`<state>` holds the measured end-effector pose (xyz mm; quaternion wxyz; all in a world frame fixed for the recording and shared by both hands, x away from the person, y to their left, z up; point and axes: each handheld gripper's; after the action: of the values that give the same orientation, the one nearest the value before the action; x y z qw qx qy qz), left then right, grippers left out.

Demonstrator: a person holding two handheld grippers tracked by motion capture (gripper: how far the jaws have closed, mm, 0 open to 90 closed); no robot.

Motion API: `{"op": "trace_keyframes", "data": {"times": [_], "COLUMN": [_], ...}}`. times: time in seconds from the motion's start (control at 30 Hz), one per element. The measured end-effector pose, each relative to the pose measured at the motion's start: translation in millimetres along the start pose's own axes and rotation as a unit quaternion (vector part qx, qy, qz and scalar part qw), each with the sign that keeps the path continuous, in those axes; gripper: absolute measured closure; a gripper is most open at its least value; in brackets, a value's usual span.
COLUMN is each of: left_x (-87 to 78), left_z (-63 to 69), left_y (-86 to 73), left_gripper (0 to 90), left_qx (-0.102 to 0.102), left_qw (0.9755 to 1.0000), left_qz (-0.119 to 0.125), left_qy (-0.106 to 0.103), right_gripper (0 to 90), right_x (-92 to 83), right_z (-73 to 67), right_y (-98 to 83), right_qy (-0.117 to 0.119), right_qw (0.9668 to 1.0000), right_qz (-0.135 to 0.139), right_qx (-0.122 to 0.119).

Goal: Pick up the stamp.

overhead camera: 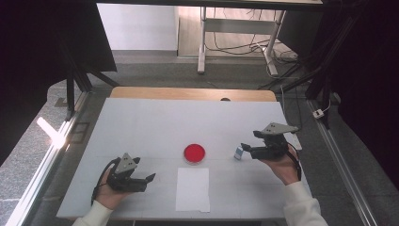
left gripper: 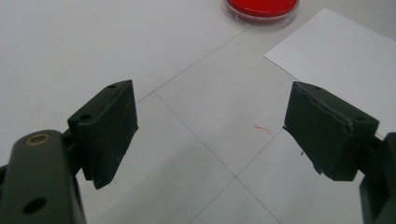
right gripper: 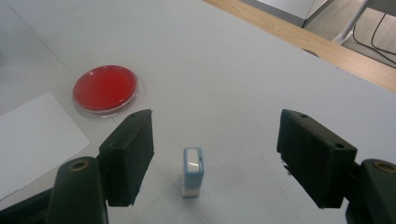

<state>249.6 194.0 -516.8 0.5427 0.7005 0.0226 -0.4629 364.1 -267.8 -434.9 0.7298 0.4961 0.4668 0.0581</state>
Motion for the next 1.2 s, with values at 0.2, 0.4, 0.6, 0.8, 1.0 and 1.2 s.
{"op": "trace_keyframes", "data": {"times": [0.2, 0.4, 0.6, 0.8, 1.0, 1.2], "left_x": [0.3, -0.5, -0.1, 0.3, 0.2, 0.7], "left_z": [0.5, 0.0, -0.1, -0.5, -0.9, -1.2], "left_y": [-0.2, -0.6, -1.1, -2.2, -2.8, -3.2], "left_gripper": [17.4, 17.6, 17.6, 17.6, 17.6, 17.6], "left_qx": [0.002, 0.000, 0.001, 0.000, 0.001, 0.000], "left_qw": [1.0000, 1.0000, 1.0000, 1.0000, 1.0000, 1.0000], "left_qz": [-0.001, 0.001, -0.001, -0.002, -0.003, -0.004], "left_qy": [0.001, 0.006, 0.005, 0.005, 0.005, 0.006], "right_gripper": [27.7, 28.4, 29.5, 32.6, 38.6, 46.4], "right_x": [13.1, 20.5, 27.3, 32.6, 42.9, 48.4], "right_z": [2.3, 1.9, 1.7, 0.6, -2.1, -4.7], "right_y": [4.5, 1.6, -0.3, -3.2, -7.5, -12.2], "right_qy": [0.009, 0.012, 0.022, 0.031, 0.027, 0.023], "right_qw": [0.9997, 0.9991, 0.9982, 0.9970, 0.9949, 0.9936], "right_qz": [-0.023, -0.040, -0.055, -0.070, -0.095, -0.105], "right_qx": [0.001, -0.007, -0.006, -0.009, -0.024, -0.033]}}
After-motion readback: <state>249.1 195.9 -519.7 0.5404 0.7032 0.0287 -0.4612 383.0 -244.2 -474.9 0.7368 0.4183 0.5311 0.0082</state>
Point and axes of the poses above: each handheld gripper's, and its own axes: x roughly forward along the jaws, y roughly out of its top, z roughly to its right, and after that the axes turned 3 degrees about -z, right-handed
